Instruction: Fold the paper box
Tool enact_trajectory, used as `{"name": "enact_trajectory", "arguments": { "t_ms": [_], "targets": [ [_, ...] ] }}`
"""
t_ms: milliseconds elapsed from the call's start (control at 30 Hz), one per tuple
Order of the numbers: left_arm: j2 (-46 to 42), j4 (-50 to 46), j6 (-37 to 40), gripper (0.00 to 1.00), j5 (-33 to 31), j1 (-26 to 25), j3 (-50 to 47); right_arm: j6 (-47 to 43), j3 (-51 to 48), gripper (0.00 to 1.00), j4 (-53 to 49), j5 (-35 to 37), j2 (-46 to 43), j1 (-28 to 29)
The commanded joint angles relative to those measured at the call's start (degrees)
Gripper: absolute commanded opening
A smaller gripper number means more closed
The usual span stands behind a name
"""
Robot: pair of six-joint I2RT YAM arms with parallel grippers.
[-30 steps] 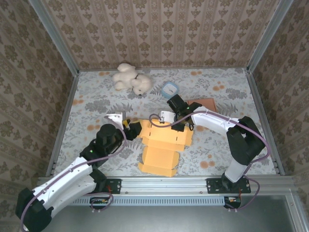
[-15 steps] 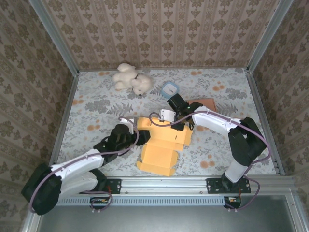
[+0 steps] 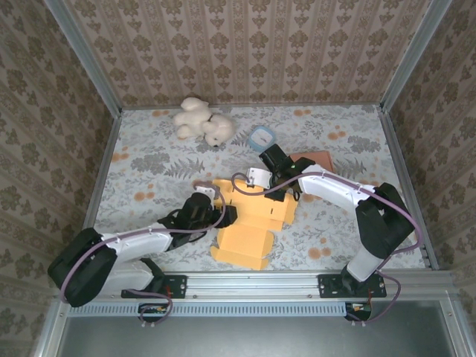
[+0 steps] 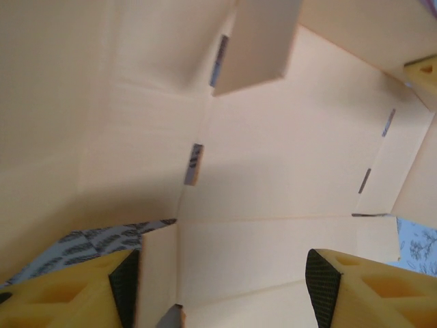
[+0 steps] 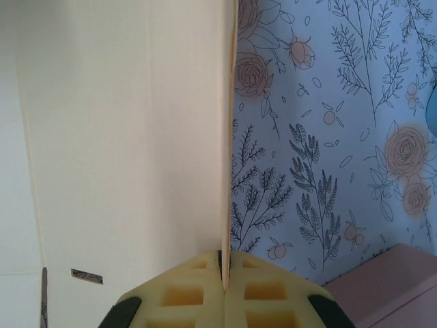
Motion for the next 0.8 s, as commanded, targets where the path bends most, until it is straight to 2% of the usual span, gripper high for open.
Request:
{"name": "enact_trajectory", "arguments": {
  "t_ms": [0, 267, 433, 767],
  "targets": [
    [0.1, -0.7, 0.9, 0.68, -3.7, -2.5, 4.0, 1.5, -0.3, 0.00, -0.9, 0.2, -1.4, -0.3],
    [7.2, 2.9, 0.1, 0.68, -2.7, -7.4, 7.5, 3.2, 0.1, 0.00, -0.9, 0.8, -0.7, -0.5],
    [13.9, 6.9, -0.3, 0.67, -2.5, -7.6, 8.5, 3.7, -1.3, 0.00, 1.7, 0.1, -0.9, -0.5],
    [21.2, 10.2, -0.3, 0.66, -1.4, -7.6, 10.5, 3.4, -2.6, 0.00, 3.0, 0.0, -0.5, -0.6]
  ]
}}
